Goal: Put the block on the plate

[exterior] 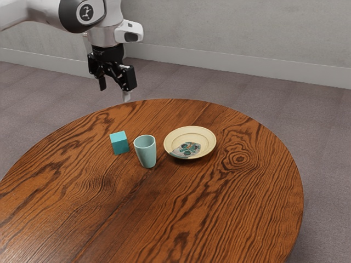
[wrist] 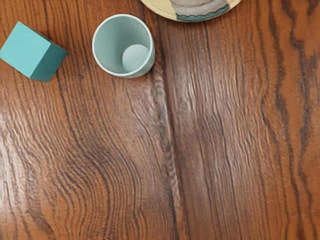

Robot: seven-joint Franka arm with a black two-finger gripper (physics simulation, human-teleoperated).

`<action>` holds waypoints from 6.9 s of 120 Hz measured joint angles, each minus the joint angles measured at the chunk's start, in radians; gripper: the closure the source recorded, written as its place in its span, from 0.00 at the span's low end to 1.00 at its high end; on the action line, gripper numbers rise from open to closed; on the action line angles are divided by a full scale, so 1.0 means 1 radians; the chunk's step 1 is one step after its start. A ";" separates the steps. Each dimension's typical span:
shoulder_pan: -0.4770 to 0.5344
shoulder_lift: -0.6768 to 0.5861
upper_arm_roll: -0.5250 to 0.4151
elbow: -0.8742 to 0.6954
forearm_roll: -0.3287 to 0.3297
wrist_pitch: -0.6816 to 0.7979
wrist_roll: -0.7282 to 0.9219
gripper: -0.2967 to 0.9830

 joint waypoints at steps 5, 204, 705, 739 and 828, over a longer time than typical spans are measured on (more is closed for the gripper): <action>-0.001 0.000 0.000 0.000 0.000 -0.001 0.000 0.23; 0.195 0.814 0.251 0.553 -0.289 0.248 -0.594 0.23; -0.105 1.051 0.256 0.876 -0.332 0.210 -0.521 0.51; -0.102 1.120 0.242 0.958 -0.335 0.235 -0.510 0.51; -0.099 0.905 0.285 0.920 -0.360 0.165 -0.494 0.25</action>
